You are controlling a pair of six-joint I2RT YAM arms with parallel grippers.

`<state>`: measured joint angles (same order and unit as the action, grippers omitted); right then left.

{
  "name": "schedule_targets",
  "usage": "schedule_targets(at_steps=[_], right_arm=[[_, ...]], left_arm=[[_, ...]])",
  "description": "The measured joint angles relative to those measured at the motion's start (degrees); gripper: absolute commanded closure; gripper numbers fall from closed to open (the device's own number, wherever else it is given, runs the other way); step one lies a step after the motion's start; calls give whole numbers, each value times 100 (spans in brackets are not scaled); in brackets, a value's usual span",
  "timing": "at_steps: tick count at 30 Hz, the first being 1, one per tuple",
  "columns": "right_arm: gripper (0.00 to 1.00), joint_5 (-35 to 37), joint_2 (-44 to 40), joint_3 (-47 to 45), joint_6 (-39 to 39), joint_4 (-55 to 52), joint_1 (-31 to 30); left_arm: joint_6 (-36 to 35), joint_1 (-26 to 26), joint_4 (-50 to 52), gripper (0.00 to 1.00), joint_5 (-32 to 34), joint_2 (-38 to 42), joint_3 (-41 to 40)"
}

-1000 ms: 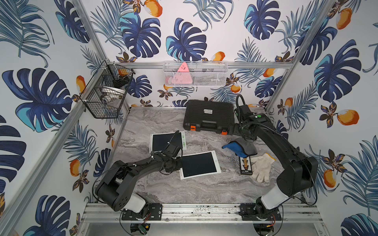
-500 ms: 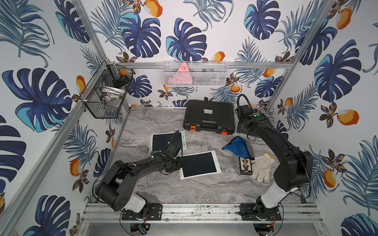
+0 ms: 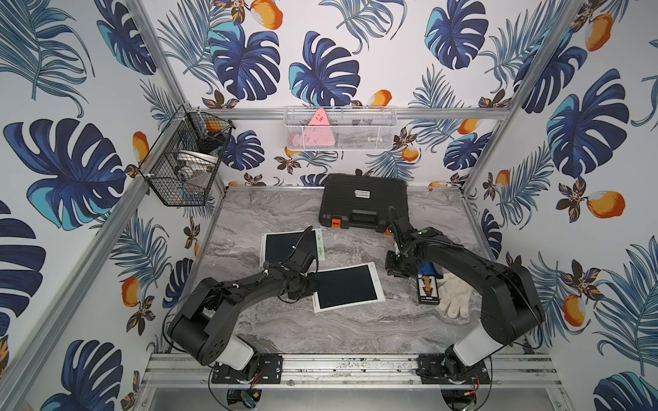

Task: Wipe the drawing tablet
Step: Adjust the drawing tablet at the center of the board.

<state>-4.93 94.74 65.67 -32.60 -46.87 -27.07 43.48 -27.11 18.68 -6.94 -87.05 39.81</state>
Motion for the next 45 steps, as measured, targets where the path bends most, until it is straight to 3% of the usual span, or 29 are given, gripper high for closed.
schedule_targets(at_steps=[10, 34, 40, 45], right_arm=[[79, -157, 785, 57, 0, 337, -367], [79, 39, 1335, 358, -33, 393, -391], [88, 223, 1460, 422, 9, 299, -479], [89, 350, 1464, 389, 7, 310, -516]], left_arm=[[-13, 4, 13, 95, -11, -11, 11], [-15, 4, 13, 95, -13, -11, 9], [-15, 4, 17, 95, -13, -15, 17], [-15, 4, 42, 95, -11, -15, 35]])
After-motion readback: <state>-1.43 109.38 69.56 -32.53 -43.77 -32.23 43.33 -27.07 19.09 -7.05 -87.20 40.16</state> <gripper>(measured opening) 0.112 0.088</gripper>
